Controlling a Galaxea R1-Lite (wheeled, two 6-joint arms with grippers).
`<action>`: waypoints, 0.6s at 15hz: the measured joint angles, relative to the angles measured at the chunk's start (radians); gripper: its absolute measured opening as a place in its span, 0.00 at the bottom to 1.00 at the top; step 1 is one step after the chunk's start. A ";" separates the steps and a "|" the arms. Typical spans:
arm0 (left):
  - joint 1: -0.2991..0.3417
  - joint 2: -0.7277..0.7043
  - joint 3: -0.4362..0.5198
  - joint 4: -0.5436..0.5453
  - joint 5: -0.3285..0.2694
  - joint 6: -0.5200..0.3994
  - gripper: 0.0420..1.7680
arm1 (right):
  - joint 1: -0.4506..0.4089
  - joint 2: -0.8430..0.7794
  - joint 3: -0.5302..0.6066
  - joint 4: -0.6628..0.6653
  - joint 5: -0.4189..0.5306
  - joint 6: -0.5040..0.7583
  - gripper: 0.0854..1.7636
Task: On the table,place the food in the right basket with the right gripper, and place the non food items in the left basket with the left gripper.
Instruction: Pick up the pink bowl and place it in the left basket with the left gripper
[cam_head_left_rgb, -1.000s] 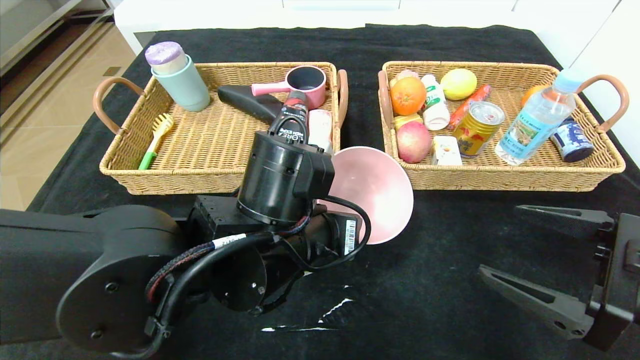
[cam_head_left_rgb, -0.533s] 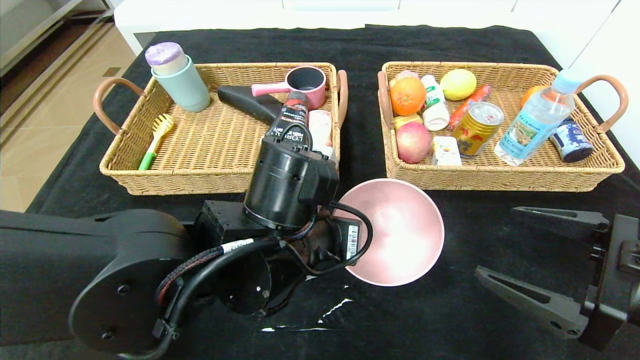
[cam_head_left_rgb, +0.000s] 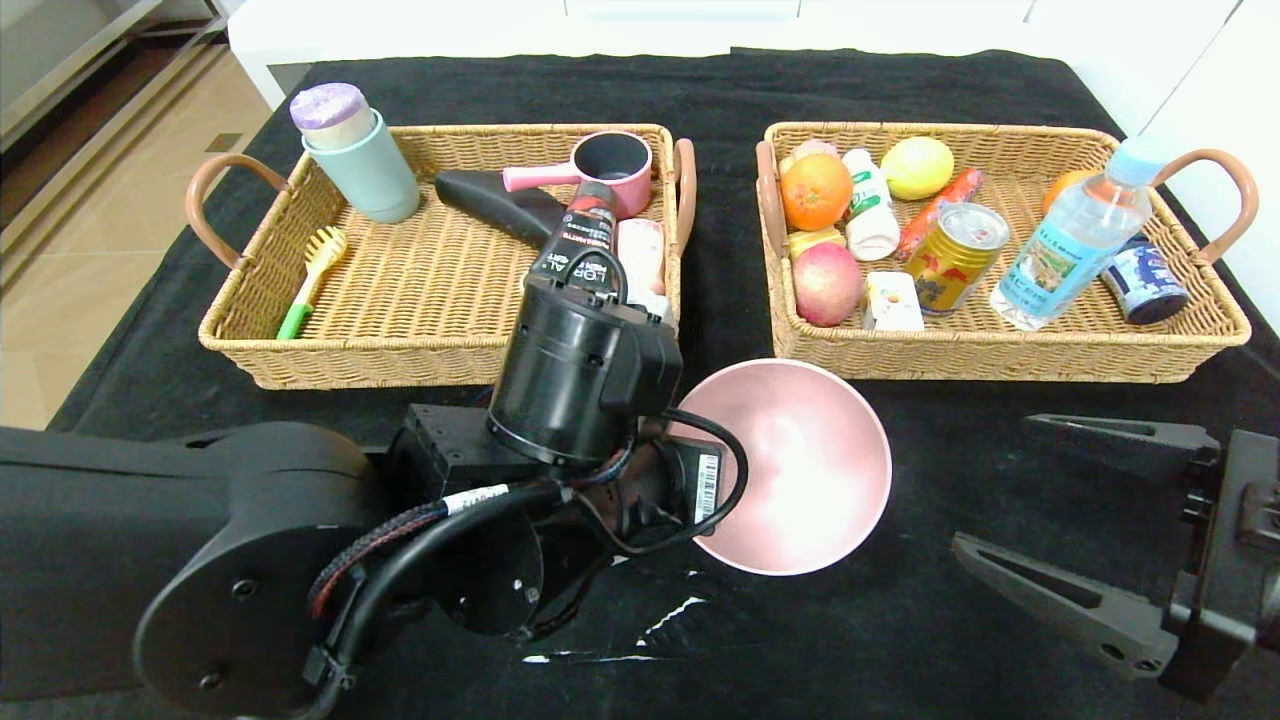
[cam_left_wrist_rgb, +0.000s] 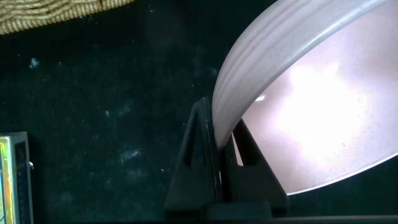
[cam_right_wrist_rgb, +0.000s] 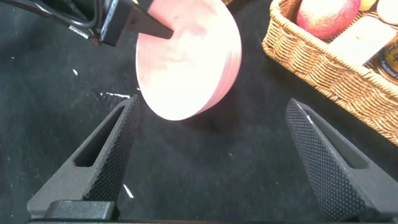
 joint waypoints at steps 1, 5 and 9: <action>0.000 0.000 0.000 -0.001 0.000 0.000 0.06 | 0.000 0.000 0.000 0.000 0.000 0.000 0.96; 0.000 0.000 0.002 -0.001 0.000 0.001 0.06 | 0.000 0.001 0.002 0.001 0.000 0.000 0.96; 0.000 -0.016 -0.002 0.000 0.001 0.007 0.06 | 0.000 0.001 0.002 0.000 0.000 0.000 0.96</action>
